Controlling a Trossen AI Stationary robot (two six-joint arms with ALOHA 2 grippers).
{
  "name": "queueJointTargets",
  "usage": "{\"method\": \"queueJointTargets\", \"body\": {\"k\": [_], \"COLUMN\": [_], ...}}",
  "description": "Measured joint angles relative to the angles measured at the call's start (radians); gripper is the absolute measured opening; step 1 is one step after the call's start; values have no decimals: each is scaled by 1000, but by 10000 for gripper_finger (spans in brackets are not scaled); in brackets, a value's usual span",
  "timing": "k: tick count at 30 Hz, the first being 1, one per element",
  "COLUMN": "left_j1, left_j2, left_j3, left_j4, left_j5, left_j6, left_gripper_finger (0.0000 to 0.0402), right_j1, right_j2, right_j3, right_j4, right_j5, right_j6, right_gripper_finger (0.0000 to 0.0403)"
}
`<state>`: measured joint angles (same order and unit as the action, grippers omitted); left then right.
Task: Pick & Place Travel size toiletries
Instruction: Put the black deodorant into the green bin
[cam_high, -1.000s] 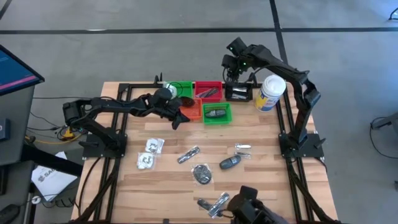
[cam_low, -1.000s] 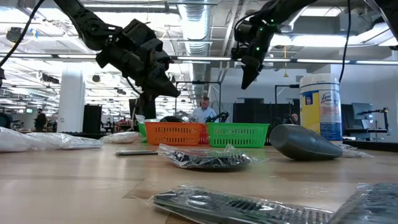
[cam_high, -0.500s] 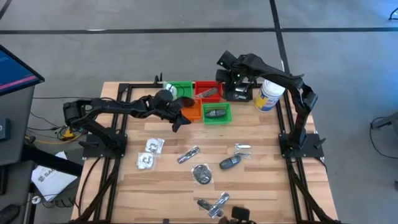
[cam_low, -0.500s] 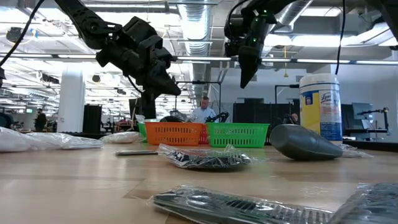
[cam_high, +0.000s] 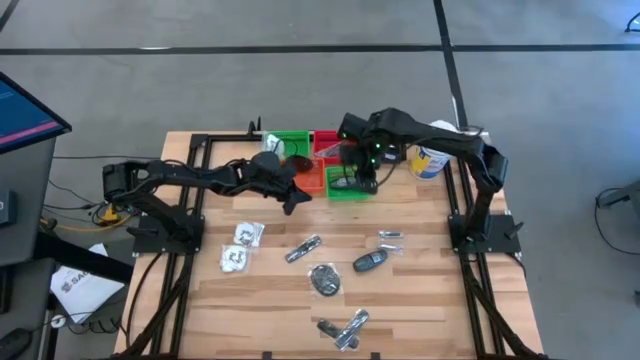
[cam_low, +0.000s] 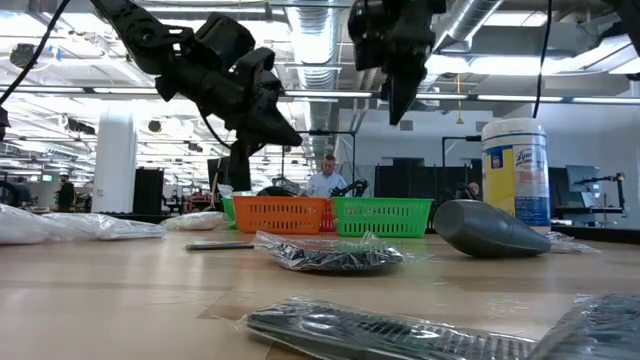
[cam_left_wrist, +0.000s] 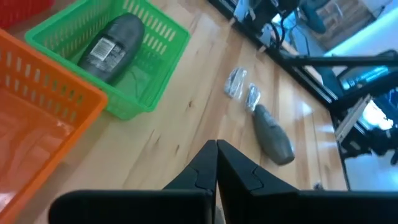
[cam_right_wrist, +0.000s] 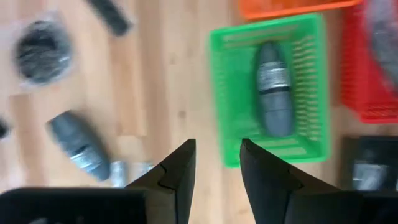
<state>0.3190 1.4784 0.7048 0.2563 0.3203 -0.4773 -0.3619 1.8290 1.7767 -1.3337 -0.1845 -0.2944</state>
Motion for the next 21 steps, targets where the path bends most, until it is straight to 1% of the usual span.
{"method": "queueJointTargets", "body": {"k": [4,9,19,21], "left_j1": [-51,-132,-320,-349], "left_j2": [0,0,0,0], "left_j3": [0,0,0,0], "left_j4": [15,30,61,61], "left_j5": [-72,-177,-430,-464], "left_j6": [-54,-131,-262,-279], "left_gripper_finger": [0,0,0,0], "right_j1": [64,136,263,294], "right_j2": [-48,-151,-392,-432], "right_j3": [-10,-70,-270,-309], "right_j4": [1,37,157,189], "right_j5": [-27,-28,-26,-25], "right_j6": [31,90,295,346], "right_gripper_finger": [118,118,118,118]}}
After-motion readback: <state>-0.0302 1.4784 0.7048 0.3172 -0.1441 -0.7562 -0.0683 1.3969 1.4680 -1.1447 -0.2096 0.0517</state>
